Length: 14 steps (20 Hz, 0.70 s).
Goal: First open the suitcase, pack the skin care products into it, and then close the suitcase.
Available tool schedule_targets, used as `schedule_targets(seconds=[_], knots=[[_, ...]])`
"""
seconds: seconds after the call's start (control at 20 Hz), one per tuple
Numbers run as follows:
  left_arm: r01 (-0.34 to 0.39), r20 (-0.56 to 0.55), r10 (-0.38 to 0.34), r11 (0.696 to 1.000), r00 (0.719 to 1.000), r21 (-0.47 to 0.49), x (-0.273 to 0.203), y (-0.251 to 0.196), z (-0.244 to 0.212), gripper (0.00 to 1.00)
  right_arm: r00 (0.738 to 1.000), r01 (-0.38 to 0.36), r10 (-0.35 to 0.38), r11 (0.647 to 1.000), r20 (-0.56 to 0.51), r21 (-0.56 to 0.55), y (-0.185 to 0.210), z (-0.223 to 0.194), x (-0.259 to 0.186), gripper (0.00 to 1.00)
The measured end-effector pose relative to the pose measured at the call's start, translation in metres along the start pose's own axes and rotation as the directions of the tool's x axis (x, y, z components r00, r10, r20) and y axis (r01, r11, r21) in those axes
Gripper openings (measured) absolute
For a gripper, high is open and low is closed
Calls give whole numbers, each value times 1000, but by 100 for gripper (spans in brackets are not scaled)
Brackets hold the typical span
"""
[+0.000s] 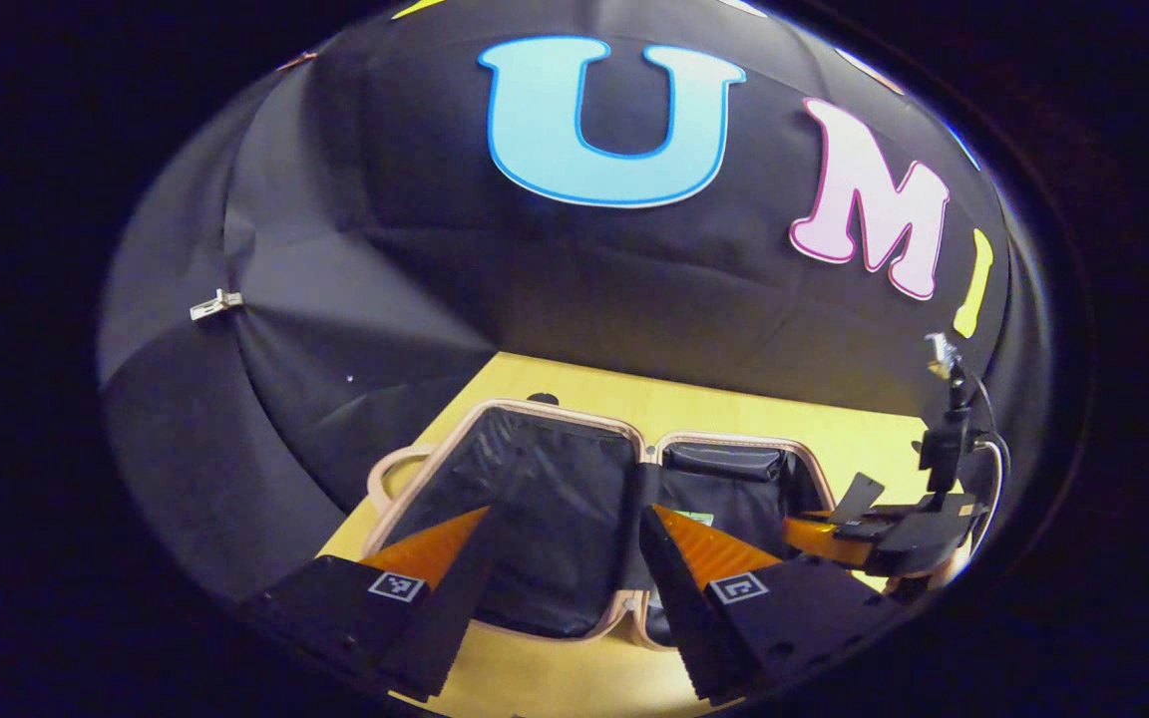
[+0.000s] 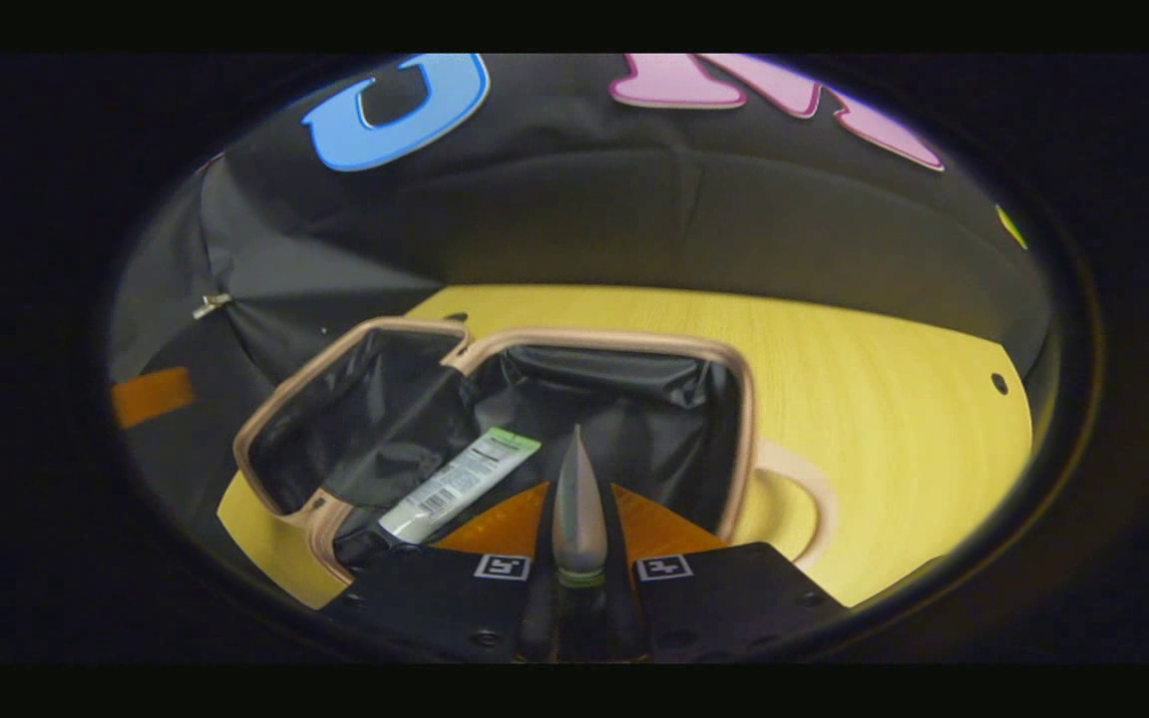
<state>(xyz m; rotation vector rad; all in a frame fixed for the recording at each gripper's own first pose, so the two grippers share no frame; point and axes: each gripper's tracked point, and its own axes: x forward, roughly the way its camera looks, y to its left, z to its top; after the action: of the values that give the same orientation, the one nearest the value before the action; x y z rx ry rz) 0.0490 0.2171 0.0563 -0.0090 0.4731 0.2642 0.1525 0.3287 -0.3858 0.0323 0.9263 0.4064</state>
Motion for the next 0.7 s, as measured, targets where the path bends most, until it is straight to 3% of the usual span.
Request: schedule_targets(seconds=[0.1,0.15,0.25,0.35,0.5,0.55,0.6,0.7], knots=[[-19,26,19,1000,999,2,-16,20,5,88,997,11,-8,999,-74,49,8,-17,15,30],[-24,32,24,1000,999,1,-25,29,5,88,994,30,-24,998,-106,56,9,-24,22,23],[-44,35,44,999,998,-5,-36,48,3,88,984,100,-92,994,-154,51,0,-35,29,24],[-108,91,109,994,990,-17,-44,78,11,88,984,106,-93,991,-150,82,10,-28,23,50],[-176,117,179,984,977,-32,-44,126,13,88,991,117,-113,992,-74,40,18,-12,10,90],[-189,115,192,981,975,-33,-38,138,11,89,994,103,-102,994,-41,25,24,-6,3,84],[-201,118,204,979,972,-39,-27,151,10,90,996,84,-84,996,-7,8,32,2,-10,99],[-180,132,189,981,973,-74,0,164,13,91,995,71,-68,997,79,-39,37,18,-38,98]])
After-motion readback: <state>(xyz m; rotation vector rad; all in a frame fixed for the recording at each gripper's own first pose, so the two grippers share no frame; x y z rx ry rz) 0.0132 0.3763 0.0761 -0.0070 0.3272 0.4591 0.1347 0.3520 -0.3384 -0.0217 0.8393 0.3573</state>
